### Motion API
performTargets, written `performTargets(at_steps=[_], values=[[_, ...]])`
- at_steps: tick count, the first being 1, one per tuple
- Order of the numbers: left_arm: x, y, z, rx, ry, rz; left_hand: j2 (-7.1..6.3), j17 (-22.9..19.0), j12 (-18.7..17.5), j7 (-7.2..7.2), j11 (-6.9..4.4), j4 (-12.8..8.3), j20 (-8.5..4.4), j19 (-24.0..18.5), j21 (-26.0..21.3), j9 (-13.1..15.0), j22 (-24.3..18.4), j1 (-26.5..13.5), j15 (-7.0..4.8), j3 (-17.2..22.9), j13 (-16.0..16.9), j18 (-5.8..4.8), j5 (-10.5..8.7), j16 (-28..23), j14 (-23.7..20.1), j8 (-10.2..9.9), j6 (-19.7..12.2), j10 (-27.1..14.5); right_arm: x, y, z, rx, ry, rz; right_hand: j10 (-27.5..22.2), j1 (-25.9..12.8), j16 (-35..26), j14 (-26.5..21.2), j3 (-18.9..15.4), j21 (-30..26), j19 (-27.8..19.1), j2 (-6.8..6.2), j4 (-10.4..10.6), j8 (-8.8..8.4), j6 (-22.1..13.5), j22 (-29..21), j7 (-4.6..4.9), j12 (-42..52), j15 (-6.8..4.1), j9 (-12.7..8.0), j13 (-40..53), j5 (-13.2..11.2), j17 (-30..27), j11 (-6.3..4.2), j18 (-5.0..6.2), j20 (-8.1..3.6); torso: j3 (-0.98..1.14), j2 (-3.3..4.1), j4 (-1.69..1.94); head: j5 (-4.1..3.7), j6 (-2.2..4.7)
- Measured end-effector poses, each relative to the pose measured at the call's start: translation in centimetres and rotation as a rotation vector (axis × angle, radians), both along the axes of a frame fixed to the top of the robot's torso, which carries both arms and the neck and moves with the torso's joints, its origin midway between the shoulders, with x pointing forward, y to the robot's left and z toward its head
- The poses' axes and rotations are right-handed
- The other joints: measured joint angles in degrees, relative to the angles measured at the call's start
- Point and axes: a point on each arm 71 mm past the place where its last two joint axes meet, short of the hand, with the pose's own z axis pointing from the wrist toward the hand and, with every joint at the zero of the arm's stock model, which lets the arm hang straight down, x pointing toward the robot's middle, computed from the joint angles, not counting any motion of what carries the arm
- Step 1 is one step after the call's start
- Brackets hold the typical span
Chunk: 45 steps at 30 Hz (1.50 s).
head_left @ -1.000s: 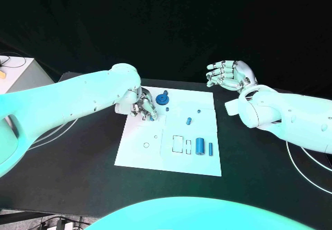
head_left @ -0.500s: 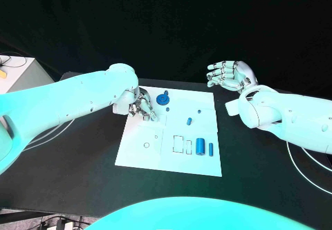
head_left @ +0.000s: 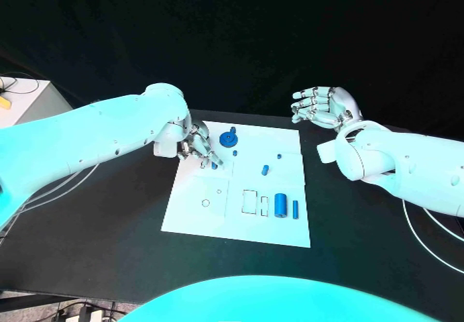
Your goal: Assemble the parts on the task board
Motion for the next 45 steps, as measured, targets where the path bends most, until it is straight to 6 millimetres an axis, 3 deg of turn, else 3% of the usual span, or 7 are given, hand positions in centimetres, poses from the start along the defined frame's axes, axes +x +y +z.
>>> performTargets(at_steps=[6, 12, 13, 20, 31, 38, 45], values=[[-0.3, 0.9, 1.1, -0.03, -0.016, 0.008, 0.97, 0.0, -1.1, 0.29, 0.24, -0.1, 0.27, -1.1, -1.4, 0.1, -2.0, 1.0, 0.03, -1.4, -1.8, 0.01, 0.0, -0.8, 0.0, -0.6, -0.3, -1.8, 0.0, -0.2, -0.1, -0.001, 0.002, -0.003, 0.0, -0.1, -0.2, -0.2, 0.0, 0.0, 0.0, 0.1, 0.0, 0.0, -0.2, -0.1, -0.16, 0.0, 0.2, 0.0, 0.0, 0.0, -0.1, 0.0, 0.0, 0.0, 0.0, 0.05, -0.02, 0.05, 0.0], [0.0, 2.2, 2.7, -0.101, -0.057, 0.066, 6.13, -1.9, -7.4, 1.93, 1.84, -0.5, 1.5, -6.5, -6.9, -0.6, -10.0, 7.9, 1.87, -0.9, -13.2, 1.36, 0.0, -4.5, -1.1, -2.4, -4.6, -12.4, 0.1, -0.5, -0.2, -0.004, 0.003, -0.009, -0.1, -0.2, -0.2, -0.2, 0.0, -0.2, 0.0, 0.23, 0.0, 0.0, -0.2, -0.2, -0.16, 0.0, 0.2, 0.0, 0.0, 0.0, -0.1, 0.09, 0.0, 0.0, 0.01, 0.09, -0.01, 0.16, 0.0], [0.2, 2.4, 2.9, -0.116, -0.069, 0.081, 6.67, -4.0, -8.9, 2.16, 2.08, -0.6, 1.46, -8.3, -8.8, -1.2, -12.8, 10.5, 2.17, 0.8, -15.4, 2.25, 0.15, -5.7, -2.2, -3.0, -5.3, -14.4, 0.1, -0.5, -0.2, -0.005, 0.003, -0.01, -0.2, -0.2, -0.2, -0.2, 0.1, -0.2, 0.0, 0.23, -0.1, 0.0, -0.2, -0.3, -0.16, 0.0, 0.2, 0.0, 0.0, 0.0, -0.1, 0.2, 0.0, 0.0, 0.01, 0.09, -0.01, 0.16, 0.0], [1.8, 3.3, 4.1, -0.234, -0.205, 0.181, 5.47, -7.9, -11.6, 3.17, 2.95, -0.2, 1.95, -10.3, -13.1, -4.9, -18.2, 12.8, 2.86, 4.3, -18.9, 2.41, 0.23, -8.0, -3.9, -6.3, -7.3, -16.5, 0.3, -1.0, -0.3, -0.01, 0.001, -0.018, 1.2, -0.5, -1.3, -0.4, 1.1, -0.7, 0.0, 0.52, -1.1, 0.44, 1.5, -1.3, 0.02, -0.1, -0.01, 0.0, 0.0, 0.2, -1.0, -0.7, 0.0, 0.0, 0.01, 0.12, 0.03, -0.08, 0.0], [4.9, 4.2, 5.4, -0.301, -0.395, 0.275, 3.84, -7.7, -12.0, 4.21, 3.58, -0.2, 2.59, -9.7, -13.5, -7.9, -18.3, 11.9, 3.2, 4.9, -20.7, 2.4, 0.23, -8.0, -3.6, -8.1, -7.3, -15.8, 0.5, -1.2, -0.3, -0.013, -0.003, -0.016, 2.1, -0.5, -2.0, -0.4, 1.8, -0.8, 0.0, 0.99, -1.3, 0.12, 2.6, -1.7, 0.1, -0.8, -0.01, -0.2, -0.1, 0.2, -1.7, -0.62, 0.0, 0.0, -0.03, 0.27, -0.08, 0.49, 0.31], [6.3, 2.9, 5.3, -0.286, -0.417, 0.274, 3.27, -6.2, -12.0, 4.44, 3.79, 0.1, 2.8, -8.4, -12.7, -8.7, -16.9, 9.7, 3.73, 4.5, -21.0, 2.4, 0.23, -6.9, -3.0, -8.1, -7.1, -15.6, 0.6, -0.8, -0.3, -0.011, -0.003, -0.004, 2.1, -0.5, -2.2, -0.4, 2.0, -0.8, 0.0, 0.99, -1.5, -0.29, 2.8, -1.9, 0.3, -1.2, -0.01, -0.4, -0.1, 0.2, -2.0, -0.62, 0.0, 0.0, -0.02, 0.48, -0.23, 1.01, 1.14], [7.0, 2.5, 4.5, -0.228, -0.389, 0.253, 2.93, -1.2, -9.8, 3.89, 3.67, 0.0, 2.55, -3.9, -7.7, -9.8, -9.9, 8.9, 3.26, 3.6, -20.8, 2.38, 0.23, -3.9, -0.6, -8.1, -5.3, -14.3, 0.5, -0.7, -0.3, -0.01, -0.003, 0.001, 2.1, -0.5, -2.2, -0.4, 2.0, -0.8, 0.0, 0.99, -1.5, -0.57, 2.8, -2.0, 0.3, -1.5, -0.01, -0.5, -0.1, 0.2, -2.2, -0.62, 0.0, 0.0, -0.03, 0.92, -0.44, 1.29, 1.94]])
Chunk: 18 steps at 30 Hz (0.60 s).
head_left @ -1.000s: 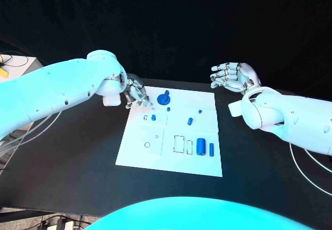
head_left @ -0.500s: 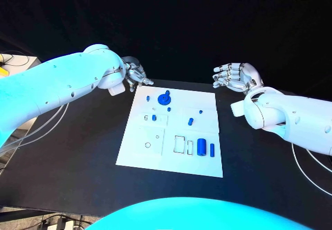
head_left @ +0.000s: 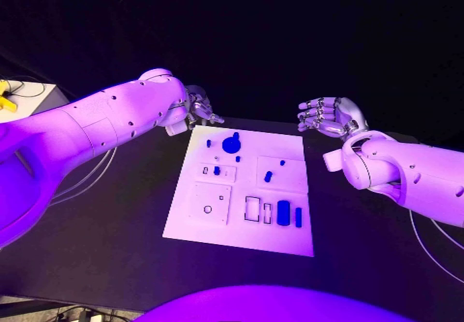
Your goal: Assemble the parts on the task board
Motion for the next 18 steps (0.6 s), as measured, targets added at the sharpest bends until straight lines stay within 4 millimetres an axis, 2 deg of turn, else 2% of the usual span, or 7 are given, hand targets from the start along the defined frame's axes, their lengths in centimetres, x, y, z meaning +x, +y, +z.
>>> performTargets(at_steps=[4, 18], values=[[0.2, 0.2, -0.4, 0.036, 0.029, -0.004, 0.0, 0.9, 0.7, -0.2, -0.31, -0.1, -0.1, 0.5, 0.8, -0.1, 1.2, 0.0, 0.01, -0.4, 0.2, -0.02, 0.0, 0.5, 0.4, 0.0, 0.6, 0.3, -0.1, 0.0, 0.0, 0.0, 0.0, 0.002, 0.0, 0.0, -0.3, 0.0, 0.2, -0.2, -0.2, 0.0, -0.2, -0.18, 0.0, 0.0, 0.0, -0.2, 0.0, -0.1, 0.0, 0.0, -0.1, 0.0, 0.0, 0.21, 0.0, 0.19, -0.07, 0.12, 0.25], [0.2, 0.7, -1.3, 0.12, 0.101, -0.003, 0.23, 1.3, 1.3, -0.51, -0.61, -0.2, -0.3, 0.7, 1.5, -0.1, 2.2, -0.2, 0.01, 0.0, 0.7, -0.14, 0.0, 0.9, 0.4, 0.2, 1.3, 0.6, -0.2, 0.3, 0.1, 0.002, 0.0, 0.01, 0.0, 0.0, -0.3, 0.0, 0.2, -0.2, -0.2, 0.0, -0.2, -0.44, 0.0, -0.2, 0.0, -0.5, 0.0, -0.2, 0.0, 0.0, -0.3, 0.0, 0.0, 0.2, -0.02, 0.21, -0.09, 0.62, 0.4]])
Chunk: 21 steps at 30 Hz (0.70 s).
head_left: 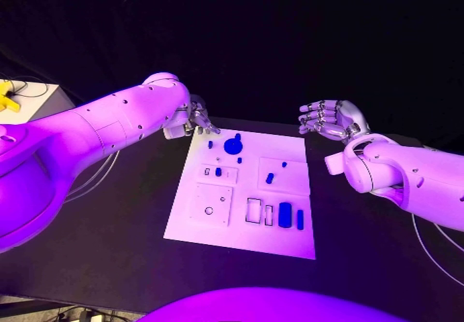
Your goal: Assemble the parts on the task board
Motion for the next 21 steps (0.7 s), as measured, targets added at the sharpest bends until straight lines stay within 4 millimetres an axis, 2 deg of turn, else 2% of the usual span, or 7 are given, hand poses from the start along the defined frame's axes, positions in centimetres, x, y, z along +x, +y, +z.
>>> performTargets(at_steps=[21], values=[[-0.4, 0.1, -1.9, 0.052, 0.083, -0.004, 0.25, 0.0, 0.5, -0.2, -0.2, 0.1, 0.0, 0.0, 0.2, 0.0, 0.3, 0.3, -0.2, 1.7, 0.5, -0.02, 0.0, 0.3, 0.2, 0.3, 0.6, 0.2, 0.0, 0.2, 0.0, 0.001, 0.0, 0.006, 0.0, 0.0, -0.2, 0.0, 0.0, 0.0, 0.0, 0.0, 0.0, -0.32, 0.0, -0.1, 0.0, -0.2, 0.0, -0.1, 0.0, 0.0, -0.1, 0.0, 0.0, 0.0, -0.05, 0.08, 0.01, 0.06, -0.02]])
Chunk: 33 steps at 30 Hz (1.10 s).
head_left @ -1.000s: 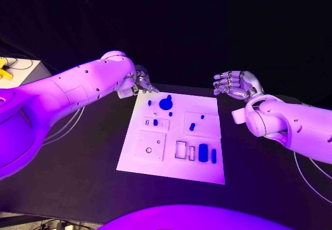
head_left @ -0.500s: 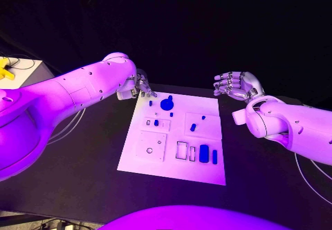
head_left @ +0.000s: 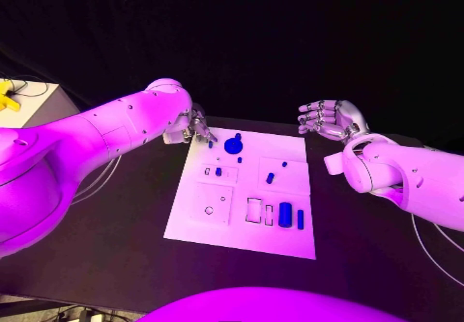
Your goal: Assemble the parts on the task board
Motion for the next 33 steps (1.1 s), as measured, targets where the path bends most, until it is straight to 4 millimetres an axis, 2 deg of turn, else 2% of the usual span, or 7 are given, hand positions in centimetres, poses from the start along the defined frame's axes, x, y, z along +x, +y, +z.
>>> performTargets(at_steps=[6, 21, 26, 33], values=[[-0.06, -0.02, -0.18, 0.003, 0.007, -0.001, 0.77, 0.0, 0.6, -0.21, 0.0, -0.3, 0.0, 0.0, 0.5, 0.0, 0.3, 0.8, 0.0, 2.7, 0.4, -0.01, 0.0, 0.0, 0.0, 0.2, 0.6, 0.0, -0.02, 0.01, 0.01, 0.0, 0.0, 0.001, 0.0, 0.0, 0.0, 0.0, 0.0, 0.0, 0.0, 0.0, 0.0, 0.0, 0.0, 0.0, 0.0, 0.0, 0.0, 0.0, 0.0, 0.0, 0.0, 0.0, 0.0, 0.0, 0.01, 0.01, -0.01, -0.07, -0.15], [-0.13, 0.02, -0.24, 0.002, 0.013, 0.002, 0.51, 0.0, 1.3, -0.41, -0.42, -0.5, 0.0, 0.0, 0.9, 0.5, 0.6, 1.0, 0.0, 4.3, 1.5, 0.0, 0.0, 0.2, 0.0, 0.9, 0.8, 0.4, -0.03, 0.0, 0.01, 0.0, 0.0, 0.001, 0.2, 0.0, 0.0, 0.0, 0.2, -0.2, 0.0, 0.0, -0.2, 0.0, 0.0, -0.1, 0.0, 0.0, 0.0, -0.1, 0.0, 0.0, -0.1, 0.2, 0.0, 0.0, 0.04, -0.08, 0.02, -0.19, -0.47], [-0.14, 0.14, -0.29, 0.005, 0.022, 0.004, 0.38, 0.0, 1.7, -0.62, -0.62, -0.7, 0.0, 0.0, 1.3, 1.1, 1.0, 1.8, -0.41, 6.6, 2.0, -0.01, 0.0, 0.2, 0.0, 1.6, 1.0, 1.0, -0.04, 0.01, 0.02, 0.0, 0.0, 0.001, 0.2, 0.0, 0.0, 0.0, 0.2, -0.2, 0.0, 0.0, -0.2, 0.0, 0.0, -0.1, 0.0, 0.0, 0.0, -0.1, 0.0, 0.0, -0.1, 0.2, 0.0, 0.0, 0.04, -0.08, 0.07, -0.19, -0.51], [-0.18, 0.16, -0.32, 0.006, 0.031, 0.002, 0.16, 0.0, 2.0, -0.83, -0.83, -1.0, 0.0, 0.0, 1.4, 1.7, 1.3, 2.0, -0.41, 8.5, 2.4, 0.0, 0.0, 0.4, 0.0, 2.1, 1.2, 1.2, -0.05, 0.04, 0.02, 0.0, 0.0, 0.002, 0.2, 0.0, 0.0, 0.0, 0.2, -0.2, 0.0, 0.0, -0.2, 0.0, 0.0, -0.1, 0.0, 0.0, 0.0, -0.1, 0.0, 0.0, -0.1, 0.2, 0.0, 0.0, 0.04, -0.08, 0.07, -0.23, -0.66]])
